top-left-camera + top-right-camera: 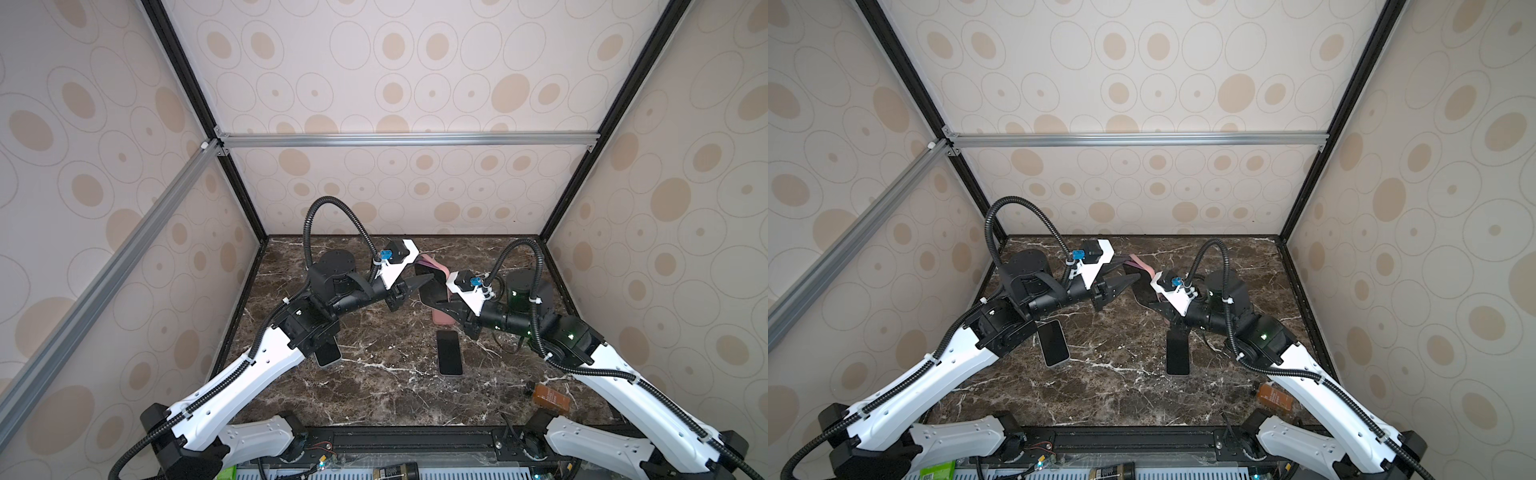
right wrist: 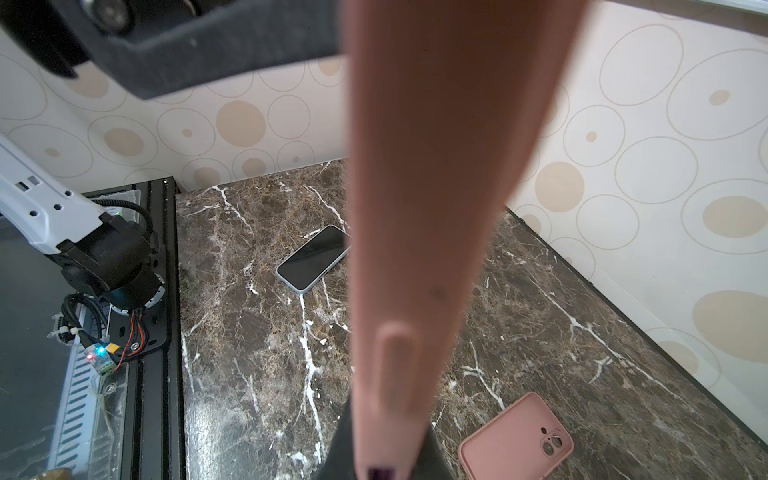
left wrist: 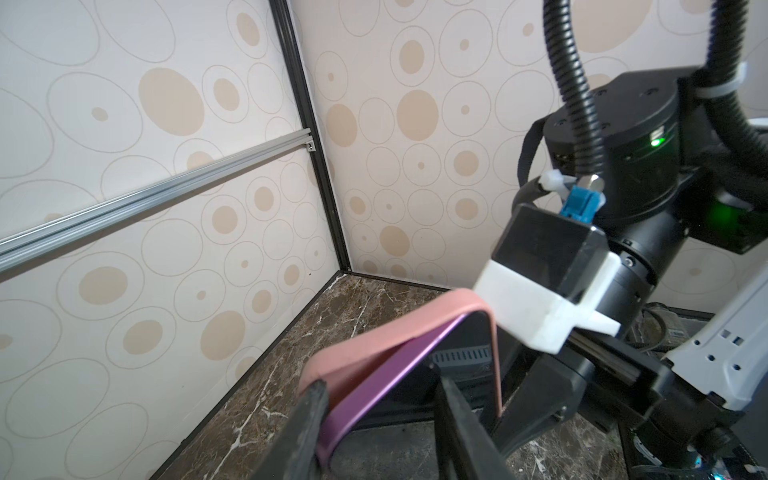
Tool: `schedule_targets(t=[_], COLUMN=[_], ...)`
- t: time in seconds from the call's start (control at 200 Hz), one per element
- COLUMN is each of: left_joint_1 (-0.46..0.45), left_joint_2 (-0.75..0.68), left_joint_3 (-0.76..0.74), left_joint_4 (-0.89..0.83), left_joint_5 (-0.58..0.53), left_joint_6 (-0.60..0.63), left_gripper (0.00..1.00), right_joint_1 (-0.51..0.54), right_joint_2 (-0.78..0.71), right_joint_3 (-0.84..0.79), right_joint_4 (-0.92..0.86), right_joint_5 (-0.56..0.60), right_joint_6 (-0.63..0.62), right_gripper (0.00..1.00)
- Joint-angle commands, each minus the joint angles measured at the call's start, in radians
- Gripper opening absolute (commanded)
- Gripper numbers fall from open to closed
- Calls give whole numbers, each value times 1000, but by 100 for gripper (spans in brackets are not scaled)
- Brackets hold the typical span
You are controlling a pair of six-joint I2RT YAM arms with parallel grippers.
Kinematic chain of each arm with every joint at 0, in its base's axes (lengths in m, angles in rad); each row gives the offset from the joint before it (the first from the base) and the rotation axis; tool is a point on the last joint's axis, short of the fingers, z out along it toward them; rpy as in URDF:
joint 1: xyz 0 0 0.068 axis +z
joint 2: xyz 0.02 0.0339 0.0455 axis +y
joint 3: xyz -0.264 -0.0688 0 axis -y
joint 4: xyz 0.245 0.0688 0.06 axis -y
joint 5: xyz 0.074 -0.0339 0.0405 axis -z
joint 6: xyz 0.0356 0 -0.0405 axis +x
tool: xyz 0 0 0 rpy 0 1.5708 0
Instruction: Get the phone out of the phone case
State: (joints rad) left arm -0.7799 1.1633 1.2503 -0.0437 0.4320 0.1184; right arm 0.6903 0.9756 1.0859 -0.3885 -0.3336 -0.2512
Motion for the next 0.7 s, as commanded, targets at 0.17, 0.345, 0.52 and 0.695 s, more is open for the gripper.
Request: schedule_targets(t=[0.17, 0.345, 0.52, 0.695], left_joint_1=[50, 82, 118, 126], left_joint_2=[26, 29, 2, -13], left_joint_3=[21, 19, -22, -29], left_joint_4=[-96, -85, 24, 59], left_joint_5=[326, 539, 708, 767], left_joint_6=[-23, -66, -160, -192], left_gripper=[32, 32, 34, 40], right_joint_1=[14, -24, -71, -86], right_joint_2=[-46, -51, -67, -55], right_joint_3=[35, 55, 56, 76], right_joint_4=[76, 64, 88, 111], right_joint_5=[-131, -296, -433, -519], right_joint_6=[-89, -91, -85, -75], right_gripper=[0, 0, 0, 0])
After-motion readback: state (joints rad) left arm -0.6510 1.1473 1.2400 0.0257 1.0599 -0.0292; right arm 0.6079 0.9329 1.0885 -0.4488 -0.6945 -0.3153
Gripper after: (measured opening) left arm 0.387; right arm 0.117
